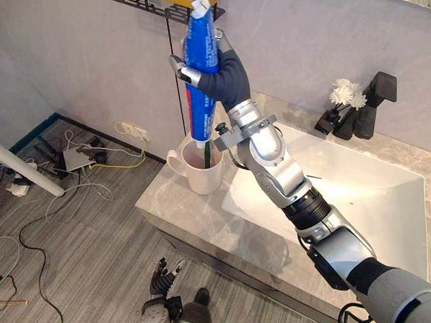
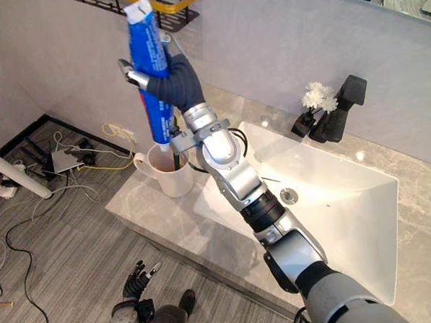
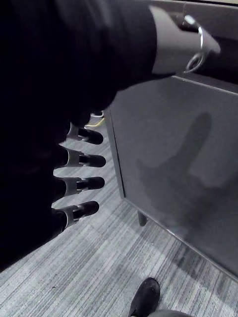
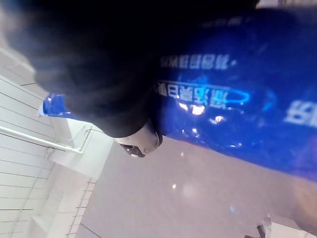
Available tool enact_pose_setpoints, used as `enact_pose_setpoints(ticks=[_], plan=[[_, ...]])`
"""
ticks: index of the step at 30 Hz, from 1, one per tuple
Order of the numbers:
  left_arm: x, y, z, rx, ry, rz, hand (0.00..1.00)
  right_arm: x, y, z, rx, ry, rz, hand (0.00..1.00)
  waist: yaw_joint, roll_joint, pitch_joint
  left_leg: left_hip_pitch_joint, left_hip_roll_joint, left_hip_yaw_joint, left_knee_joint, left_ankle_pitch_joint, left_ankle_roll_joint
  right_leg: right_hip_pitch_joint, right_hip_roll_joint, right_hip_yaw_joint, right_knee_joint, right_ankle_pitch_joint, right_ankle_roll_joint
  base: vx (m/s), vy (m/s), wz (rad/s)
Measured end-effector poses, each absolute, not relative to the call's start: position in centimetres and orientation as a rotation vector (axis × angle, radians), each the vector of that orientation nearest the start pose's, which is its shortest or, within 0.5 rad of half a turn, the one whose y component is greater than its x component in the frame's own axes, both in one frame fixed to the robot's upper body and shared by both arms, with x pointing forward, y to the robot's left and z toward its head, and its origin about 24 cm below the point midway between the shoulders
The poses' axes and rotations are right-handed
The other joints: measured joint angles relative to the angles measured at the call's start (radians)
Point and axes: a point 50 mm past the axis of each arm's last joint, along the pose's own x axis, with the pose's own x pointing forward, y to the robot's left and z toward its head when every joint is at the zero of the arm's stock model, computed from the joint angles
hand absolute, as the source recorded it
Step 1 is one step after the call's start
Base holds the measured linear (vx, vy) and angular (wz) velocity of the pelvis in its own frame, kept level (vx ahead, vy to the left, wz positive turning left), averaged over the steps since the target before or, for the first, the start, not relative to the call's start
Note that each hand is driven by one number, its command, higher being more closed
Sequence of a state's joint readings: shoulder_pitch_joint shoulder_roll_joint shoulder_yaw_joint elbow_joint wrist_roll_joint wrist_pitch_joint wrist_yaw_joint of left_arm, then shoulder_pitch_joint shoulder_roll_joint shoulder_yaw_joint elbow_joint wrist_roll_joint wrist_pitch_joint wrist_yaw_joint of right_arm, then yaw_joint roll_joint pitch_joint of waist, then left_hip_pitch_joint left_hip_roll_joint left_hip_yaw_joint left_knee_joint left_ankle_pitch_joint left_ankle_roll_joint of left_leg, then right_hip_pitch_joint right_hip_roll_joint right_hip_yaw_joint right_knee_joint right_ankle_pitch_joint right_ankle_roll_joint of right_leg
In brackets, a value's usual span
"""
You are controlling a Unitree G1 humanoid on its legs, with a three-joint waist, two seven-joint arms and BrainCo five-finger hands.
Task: Organize washtable
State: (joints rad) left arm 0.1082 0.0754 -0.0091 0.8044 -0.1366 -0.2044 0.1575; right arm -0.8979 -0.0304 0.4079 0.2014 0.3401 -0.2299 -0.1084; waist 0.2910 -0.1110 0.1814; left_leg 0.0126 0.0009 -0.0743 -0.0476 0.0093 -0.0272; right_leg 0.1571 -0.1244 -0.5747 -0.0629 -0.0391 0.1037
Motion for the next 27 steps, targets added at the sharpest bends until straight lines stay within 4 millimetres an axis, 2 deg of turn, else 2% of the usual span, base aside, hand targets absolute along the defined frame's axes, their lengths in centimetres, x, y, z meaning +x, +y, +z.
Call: enact_pose_setpoints(ticks=[6,16,27], plan=[[14.8,18.8,-12.4,0.020,0.701,0.247,0.00,31.6,1.0,24.6,0.109,-0.700,0.591,1.00,-0.001,0.003,0.002,-0.009,0.001,0.000,0.013,-0.002,-0.002,-0.004,0.000,-0.001,0.005,0.000,0.000,-0.01,-0.003,0.00],[14.9,18.7,-12.4,0.027,0.698,0.257,0.00,32.0,1.2,23.9,0.064,-0.675,0.585,1.00,0.000,0.007,0.008,-0.016,0.002,-0.004,0.021,-0.001,-0.002,-0.005,0.002,-0.006,0.008,-0.003,-0.004,-0.01,-0.002,0.00],[15.1,18.6,-12.3,0.026,0.691,0.253,0.00,31.9,1.3,24.2,0.028,-0.700,0.580,1.00,0.000,0.017,0.025,-0.018,0.002,-0.005,0.021,-0.002,-0.002,-0.006,0.001,-0.009,0.008,-0.003,-0.004,0.00,0.000,0.00]])
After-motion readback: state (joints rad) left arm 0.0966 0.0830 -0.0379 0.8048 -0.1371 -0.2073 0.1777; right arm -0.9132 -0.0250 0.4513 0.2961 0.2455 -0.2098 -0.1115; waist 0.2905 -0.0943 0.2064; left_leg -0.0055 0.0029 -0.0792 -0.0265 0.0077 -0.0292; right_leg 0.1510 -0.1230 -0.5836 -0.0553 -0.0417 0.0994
